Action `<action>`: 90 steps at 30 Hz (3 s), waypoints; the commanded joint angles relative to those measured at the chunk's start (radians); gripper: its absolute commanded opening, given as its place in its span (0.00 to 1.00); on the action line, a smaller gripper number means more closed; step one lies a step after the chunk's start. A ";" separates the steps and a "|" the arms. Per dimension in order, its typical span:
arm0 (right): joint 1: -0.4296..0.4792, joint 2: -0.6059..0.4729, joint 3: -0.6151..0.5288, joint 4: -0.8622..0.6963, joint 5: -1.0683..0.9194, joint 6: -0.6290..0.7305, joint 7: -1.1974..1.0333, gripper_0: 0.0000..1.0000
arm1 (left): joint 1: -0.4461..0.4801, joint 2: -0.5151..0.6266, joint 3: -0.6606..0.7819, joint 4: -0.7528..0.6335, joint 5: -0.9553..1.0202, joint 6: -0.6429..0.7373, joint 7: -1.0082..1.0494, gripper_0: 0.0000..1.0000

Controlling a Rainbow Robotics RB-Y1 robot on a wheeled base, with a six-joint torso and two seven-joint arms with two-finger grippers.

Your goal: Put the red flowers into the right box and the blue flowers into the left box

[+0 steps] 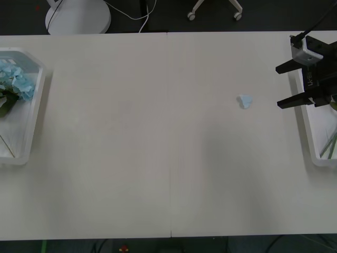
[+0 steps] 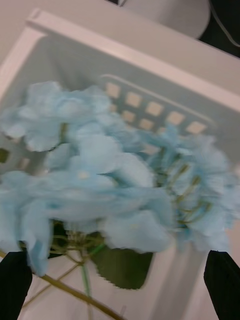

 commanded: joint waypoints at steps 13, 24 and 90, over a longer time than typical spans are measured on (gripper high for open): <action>-0.003 0.035 -0.019 -0.057 -0.025 0.021 0.005 1.00 | 0.169 0.054 -0.030 -0.235 0.563 0.106 -0.504 1.00; -0.003 0.035 -0.019 -0.057 -0.025 0.021 0.005 1.00 | 0.189 0.074 -0.168 -0.259 0.792 0.103 -0.854 1.00; -0.003 0.035 -0.019 -0.057 -0.025 0.021 0.005 1.00 | 0.124 0.117 -0.763 -0.747 1.039 -0.259 -1.047 1.00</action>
